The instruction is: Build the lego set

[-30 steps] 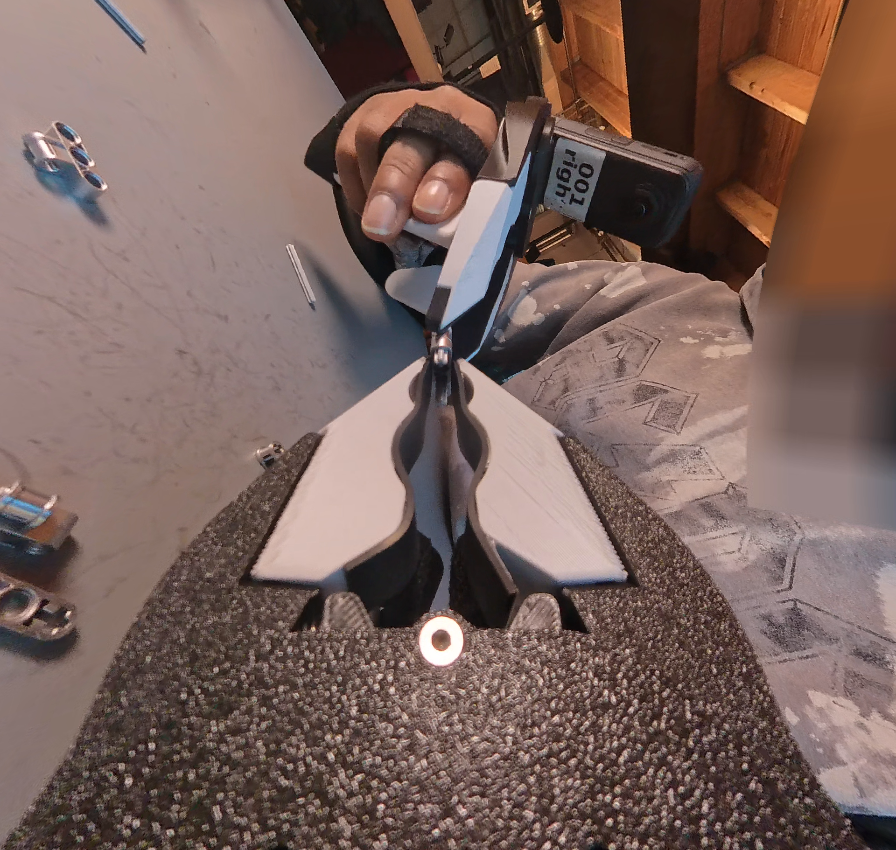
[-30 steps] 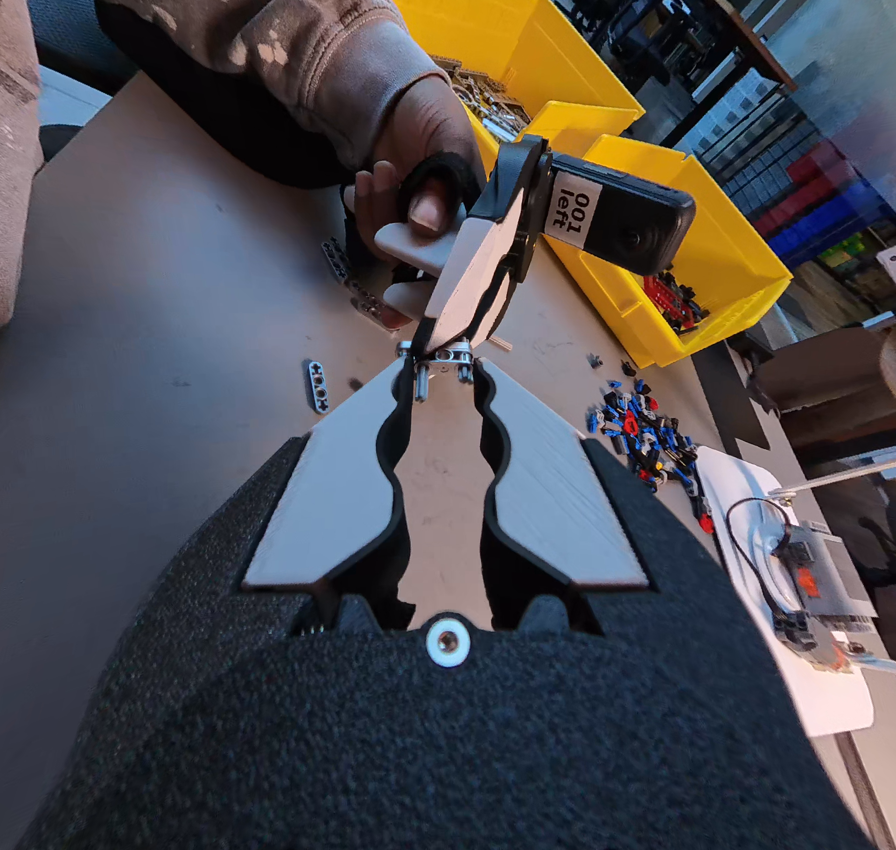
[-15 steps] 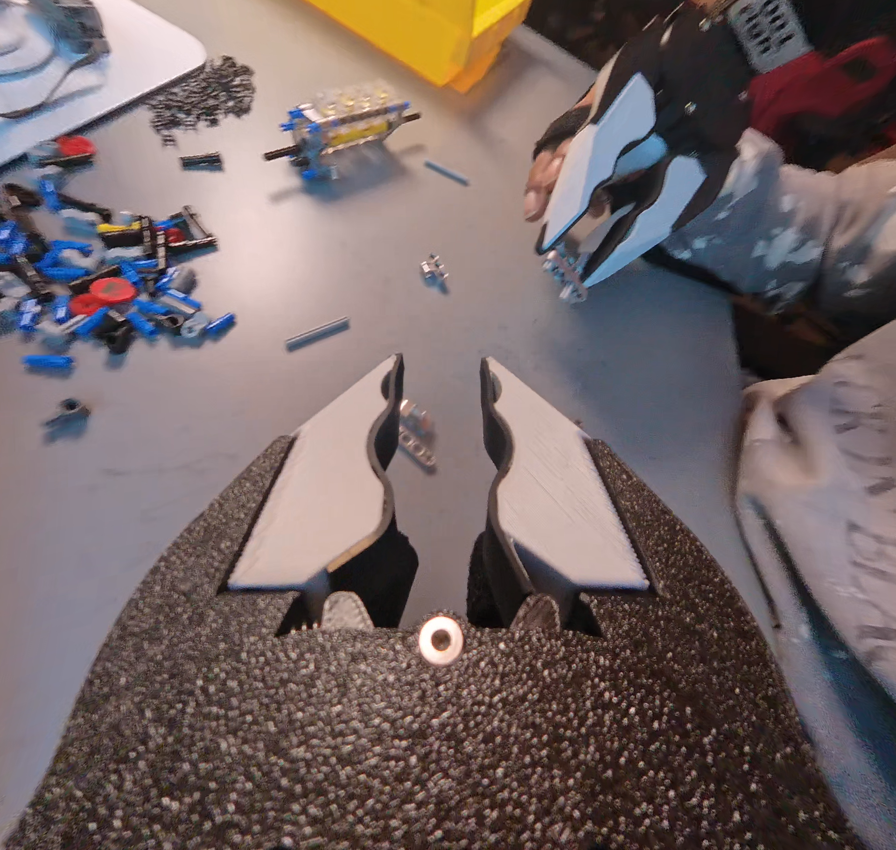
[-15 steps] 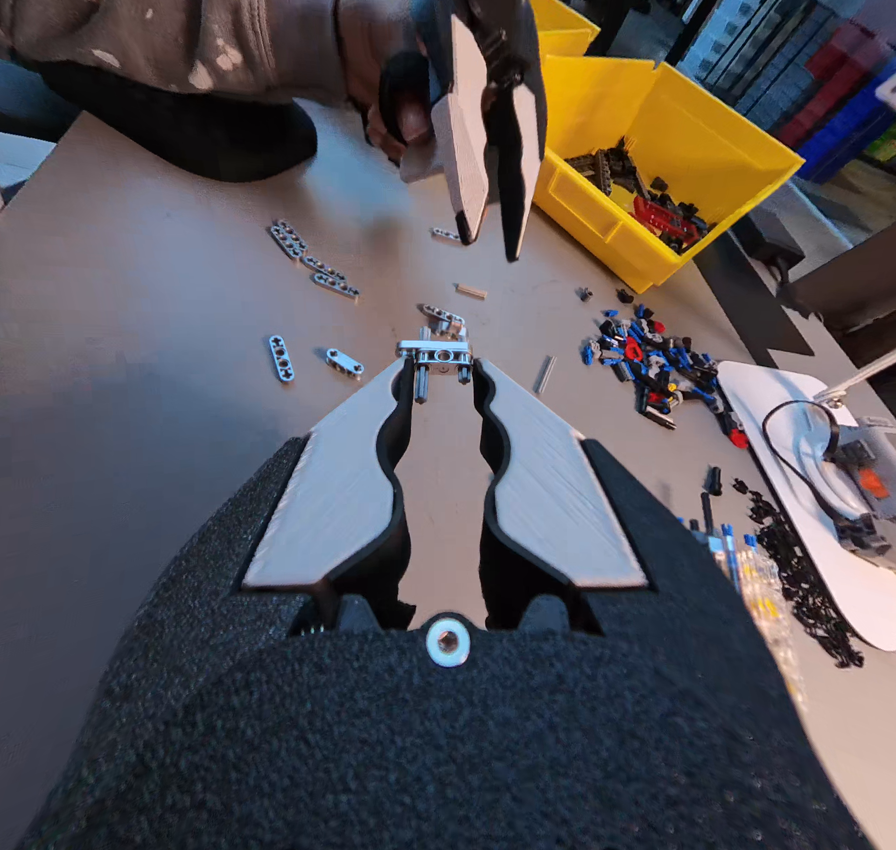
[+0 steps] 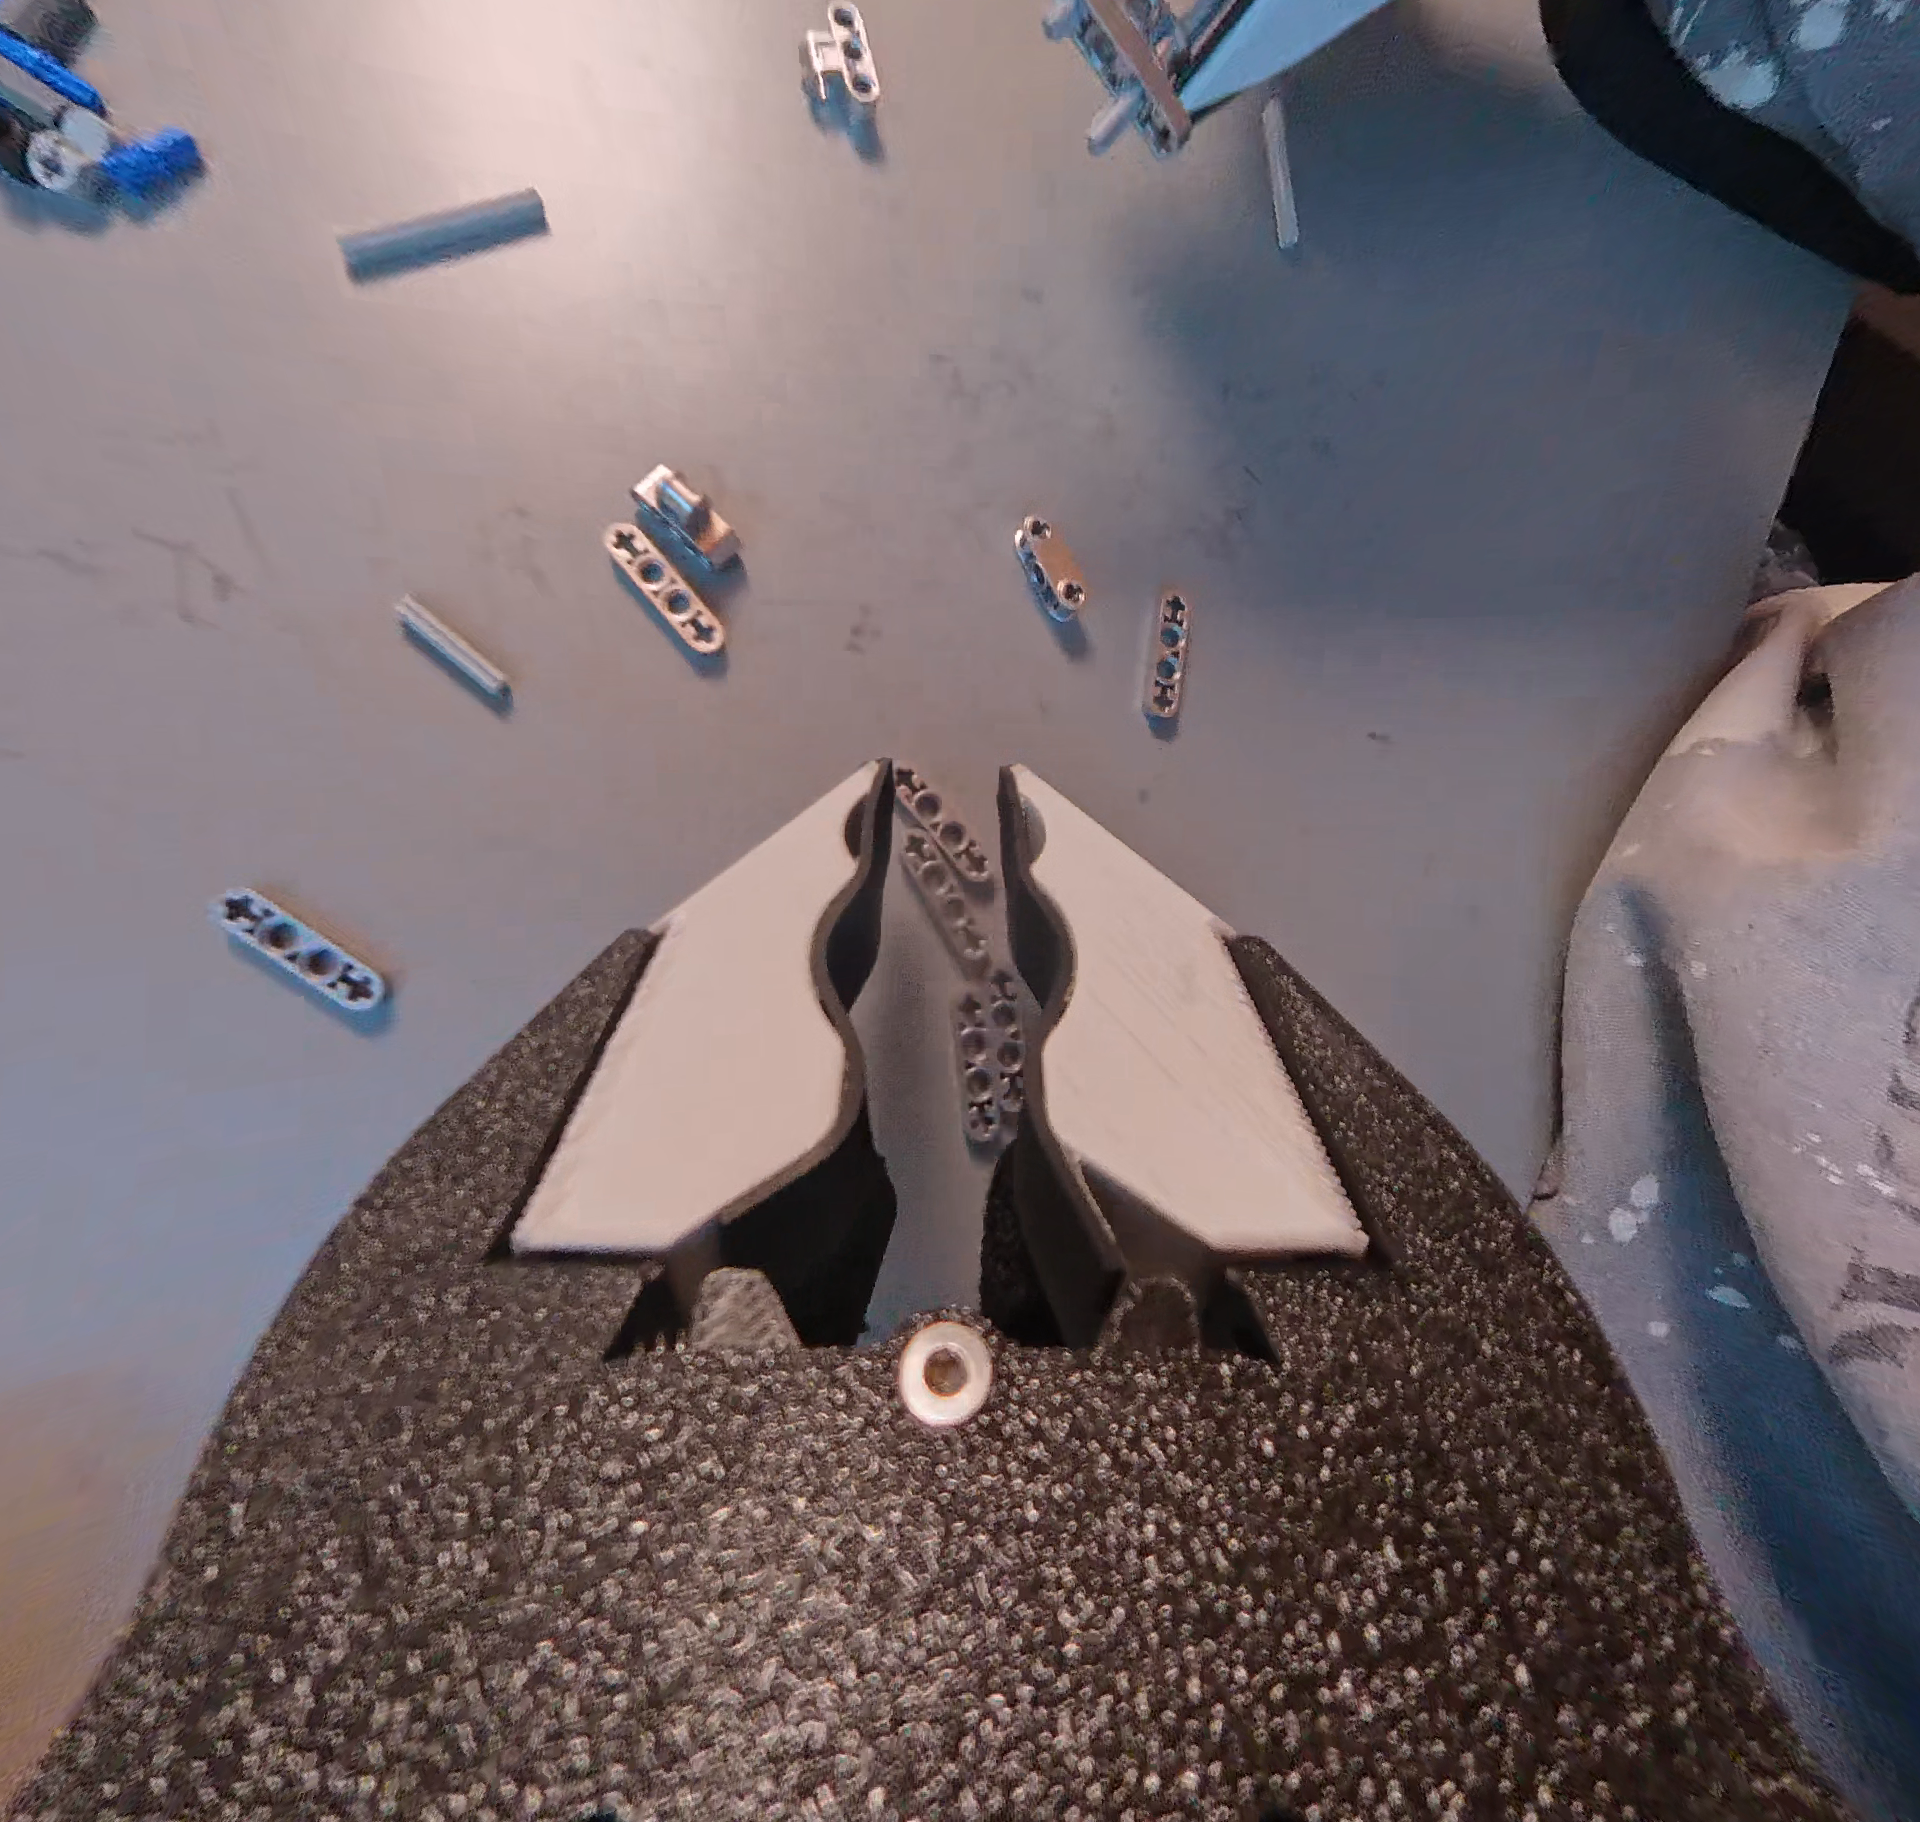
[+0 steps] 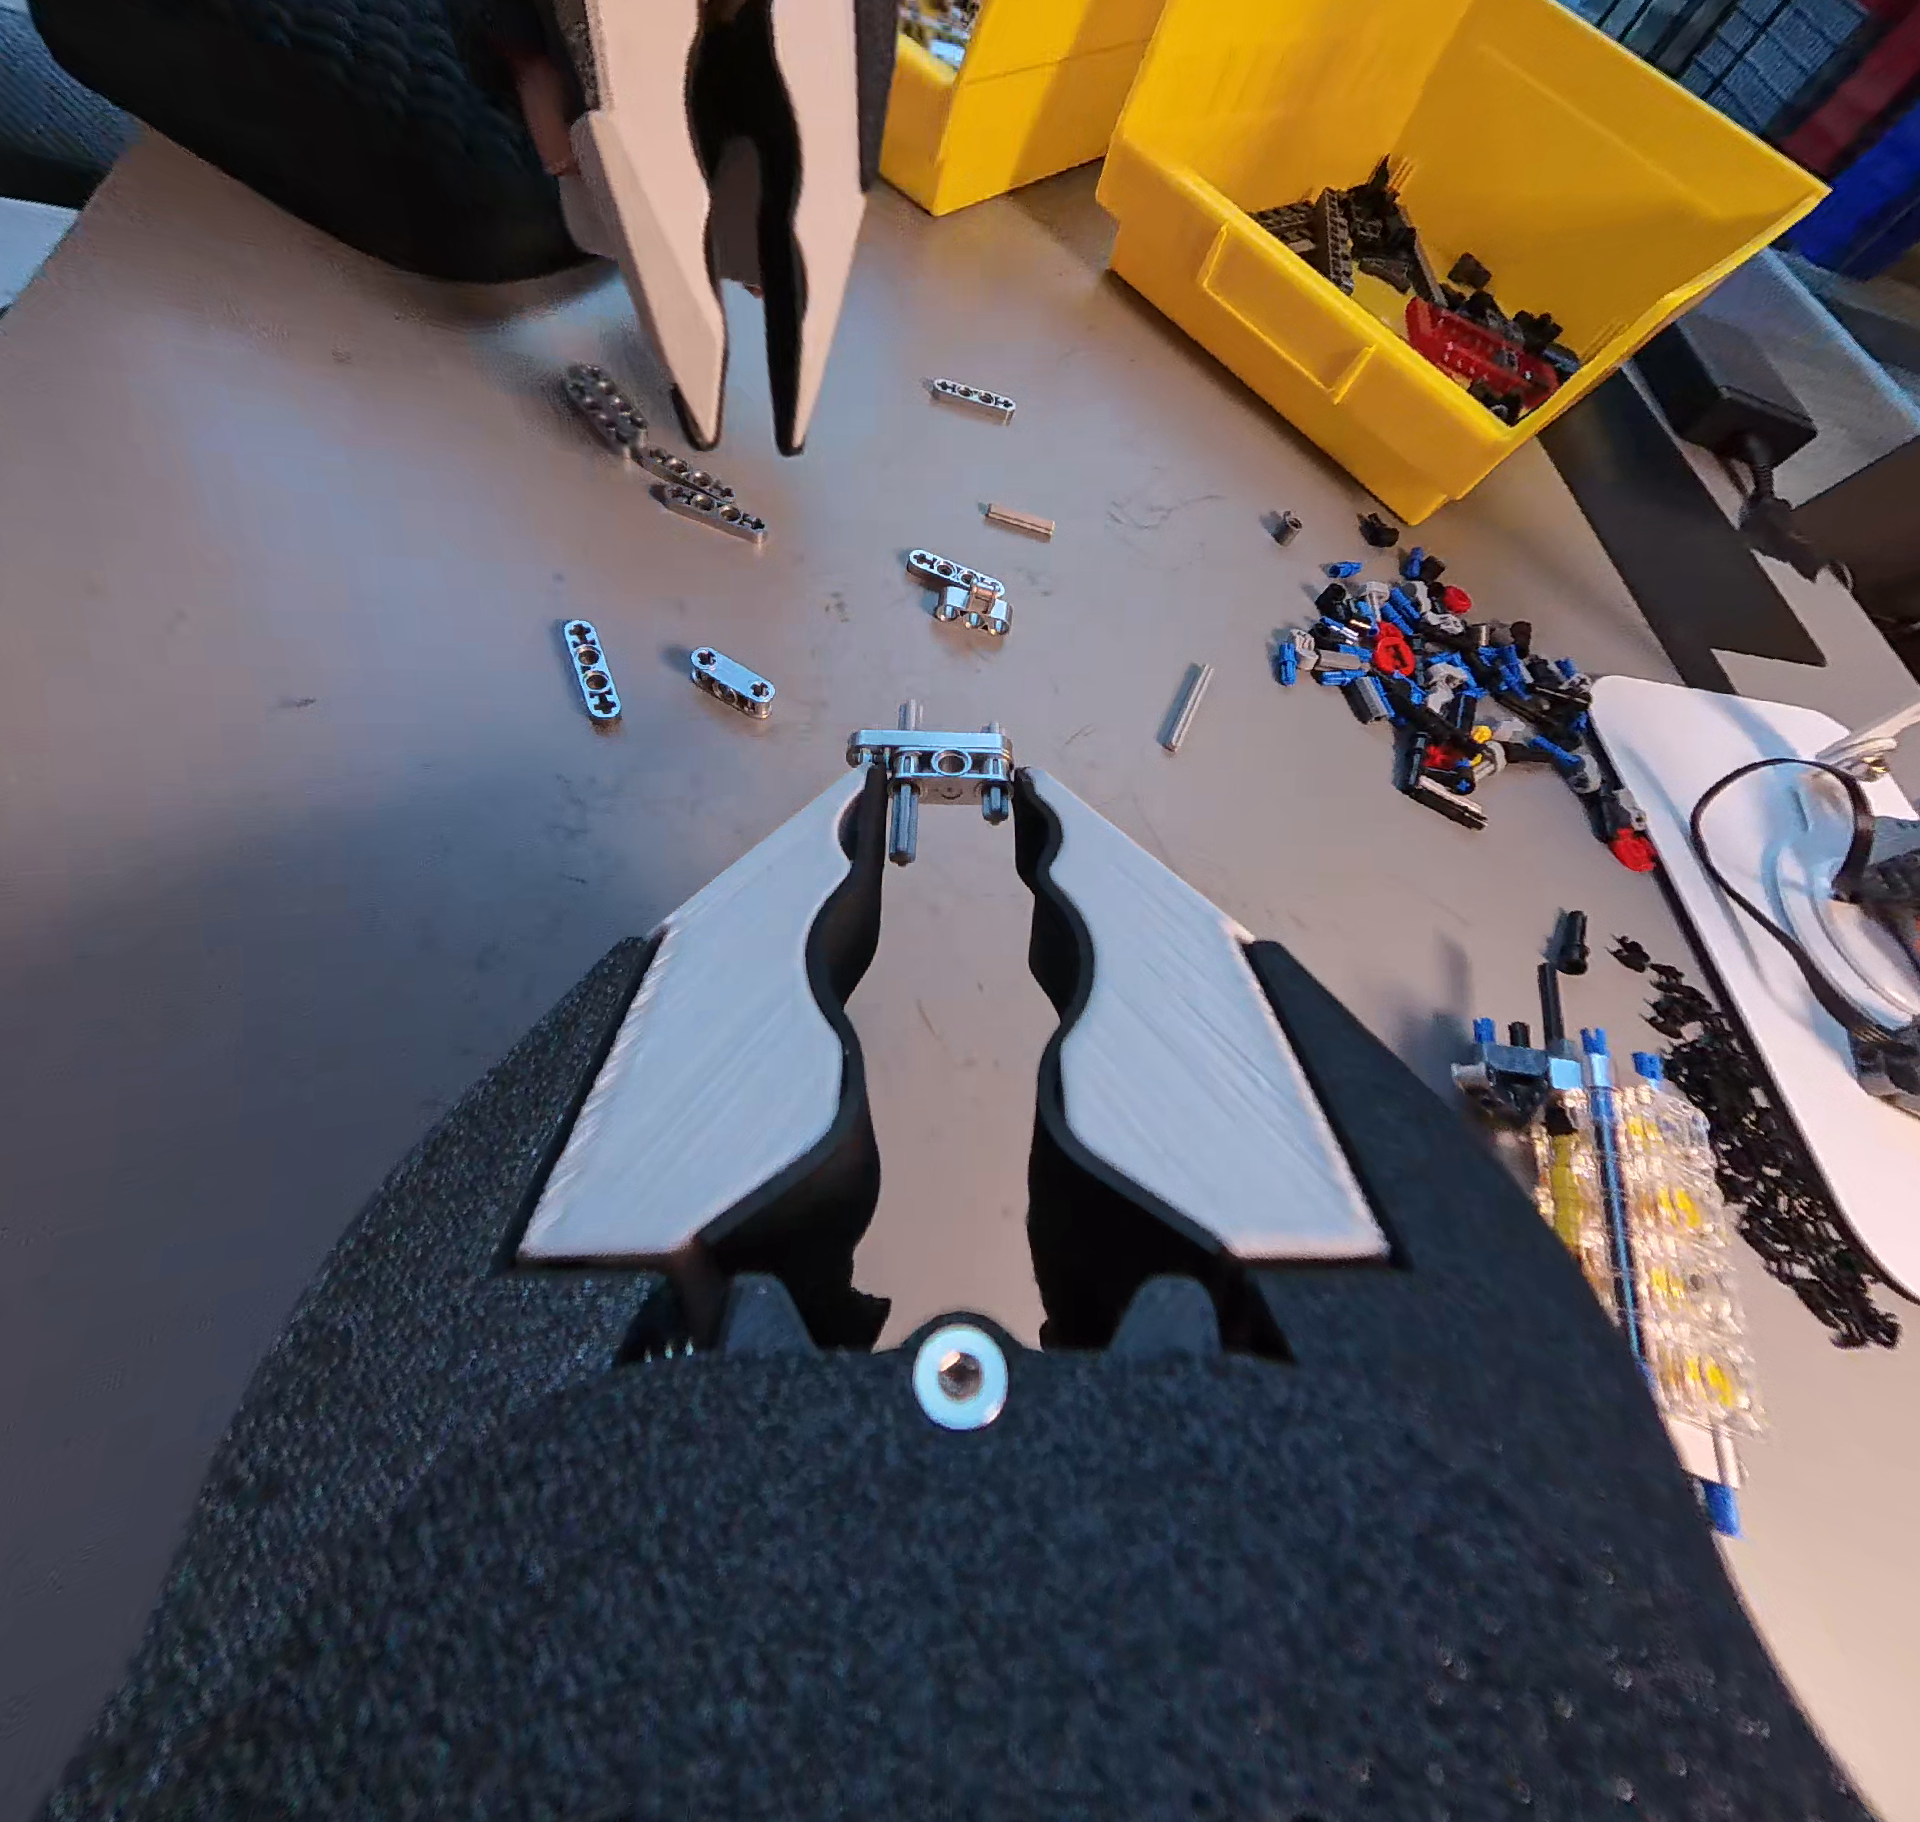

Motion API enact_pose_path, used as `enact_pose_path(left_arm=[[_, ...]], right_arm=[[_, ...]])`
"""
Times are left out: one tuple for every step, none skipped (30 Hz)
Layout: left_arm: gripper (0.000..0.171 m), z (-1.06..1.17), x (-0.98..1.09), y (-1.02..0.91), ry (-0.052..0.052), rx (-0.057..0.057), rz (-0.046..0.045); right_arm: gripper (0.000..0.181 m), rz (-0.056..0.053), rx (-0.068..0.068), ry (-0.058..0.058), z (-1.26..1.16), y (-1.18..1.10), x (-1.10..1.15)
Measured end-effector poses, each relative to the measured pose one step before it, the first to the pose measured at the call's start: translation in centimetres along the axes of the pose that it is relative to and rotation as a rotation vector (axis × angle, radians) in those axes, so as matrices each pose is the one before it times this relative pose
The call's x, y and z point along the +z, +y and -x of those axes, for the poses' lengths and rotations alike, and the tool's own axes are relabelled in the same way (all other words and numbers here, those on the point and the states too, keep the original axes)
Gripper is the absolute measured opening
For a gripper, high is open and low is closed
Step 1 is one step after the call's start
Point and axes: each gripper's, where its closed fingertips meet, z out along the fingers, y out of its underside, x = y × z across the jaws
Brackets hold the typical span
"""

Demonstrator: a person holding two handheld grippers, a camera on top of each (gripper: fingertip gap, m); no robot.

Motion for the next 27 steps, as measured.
enact_pose_path(left_arm=[[0.018, -0.16, 0.396, 0.409, -0.0291, -0.0007, 0.02816], [0.018, 0.015, 0.371, 0.393, -0.0324, 0.0042, 0.03208], [0.017, 0.061, 0.304, 0.256, -0.0278, 0.005, 0.02503], [0.016, 0.112, 0.234, 0.084, -0.0225, -0.0014, 0.01478], [0.016, 0.088, 0.198, 0.094, -0.0147, -0.0046, 0.01412], [0.015, -0.019, 0.18, 0.119, -0.0057, -0.0019, 0.01536], [0.013, 0.017, 0.174, 0.073, -0.0069, 0.0006, 0.01149], [0.009, 0.131, 0.085, -0.035, -0.0144, 0.0041, 0.0039], [0.006, 0.148, 0.027, -0.031, -0.0127, 0.003, 0.00315], [0.006, 0.053, 0.03, -0.031, -0.0022, -0.0011, 0.00289], [0.006, 0.0, 0.015, -0.039, 0.0034, -0.0021, 0.00021], [0.006, 0.018, 0.018, -0.039, 0.0055, -0.0013, -0.00298], [0.006, 0.004, 0.034, -0.062, 0.0084, -0.0017, -0.00665], [0.006, 0.016, 0.012, -0.067, 0.0113, -0.0018, -0.00914], [0.005, 0.018, 0.016, -0.059, 0.0111, -0.0005, -0.00998], [0.005, 0.017, 0.009, -0.046, 0.0075, 0.0054, -0.00998], [0.005, -0.002, 0.028, -0.075, 0.0045, 0.0101, -0.01073], [0.005, -0.102, 0.053, -0.078, 0.009, 0.0139, -0.00987], [0.005, -0.2, 0.056, -0.132, 0.0168, 0.0109, -0.01057], [0.005, -0.214, 0.013, -0.303, 0.0203, 0.0047, -0.01844], [0.005, -0.297, -0.04, -0.495, 0.0256, 0.0116, -0.0259], [0.005, -0.124, -0.091, -0.658, 0.0146, 0.013, -0.03093], [0.005, 0.167, -0.148, -0.8, -0.0012, 0.0085, -0.03446], [0.005, 0.132, -0.147, -0.914, 0.0061, 0.0095, -0.0377], [0.005, 0.041, -0.129, -1.104, 0.0182, 0.0098, -0.04801], [0.005, 0.121, -0.095, -1.255, 0.0216, 0.0007, -0.05769], [0.006, 0.08, -0.016, -1.254, 0.0357, -0.0087, -0.05924]], right_arm=[[0.022, 0.0019, -0.0025, -0.0006, 0.056, -0.027, 0.045], [0.022, 0.0046, -0.002, 0.0005, 0.052, -0.004, 0.069], [0.022, 0.0068, -0.0032, -0.0008, 0.095, 0.027, 0.054], [0.022, 0.0045, -0.0053, 0.0002, 0.109, 0.02, 0.018], [0.022, -0.0001, -0.0049, 0.0006, 0.118, -0.045, -0.016], [0.022, -0.0028, -0.0021, -0.0005, 0.105, -0.093, -0.056], [0.022, -0.0037, 0.0001, 0.0009, 0.058, -0.127, -0.051], [0.022, -0.0027, -0.0002, 0.002, 0.022, -0.105, -0.061], [0.022, -0.0016, -0.0009, 0.0034, -0.037, -0.086, -0.056], [0.022, -0.0006, 0.0006, 0.004, -0.072, -0.056, -0.07], [0.022, -0.0008, 0.0024, 0.0042, -0.091, -0.027, -0.065], [0.022, -0.0031, 0.0035, 0.0022, -0.068, -0.038, -0.056], [0.022, -0.0057, 0.0044, 0.0015, -0.064, -0.06, -0.058], [0.022, -0.0064, 0.0052, 0.0013, -0.052, -0.082, -0.035], [0.022, -0.0057, 0.0048, 0.0003, -0.03, -0.068, -0.033], [0.022, -0.0044, 0.0033, 0.0017, -0.045, -0.052, -0.004], [0.022, -0.0029, 0.002, 0.0016, -0.024, -0.029, 0.008], [0.022, -0.0012, 0.0014, 0.0017, -0.011, -0.009, 0.013], [0.022, -0.0011, 0.0012, 0.0024, -0.017, 0.015, 0.034], [0.022, -0.0015, 0.0023, 0.002, -0.022, 0.023, 0.047], [0.022, -0.0006, 0.0035, 0.0022, -0.021, 0.061, 0.061], [0.022, -0.0009, 0.003, 0.0036, -0.047, 0.048, 0.059], [0.022, -0.002, 0.003, 0.0037, -0.066, 0.035, 0.05], [0.022, -0.0031, 0.0037, 0.0042, -0.084, 0.025, 0.033], [0.022, -0.0046, 0.0037, 0.0053, -0.107, -0.022, 0.03], [0.022, -0.0056, 0.0033, 0.0059, -0.121, -0.022, 0.009], [0.022, -0.0076, 0.0016, 0.008, -0.152, -0.07, -0.015]])
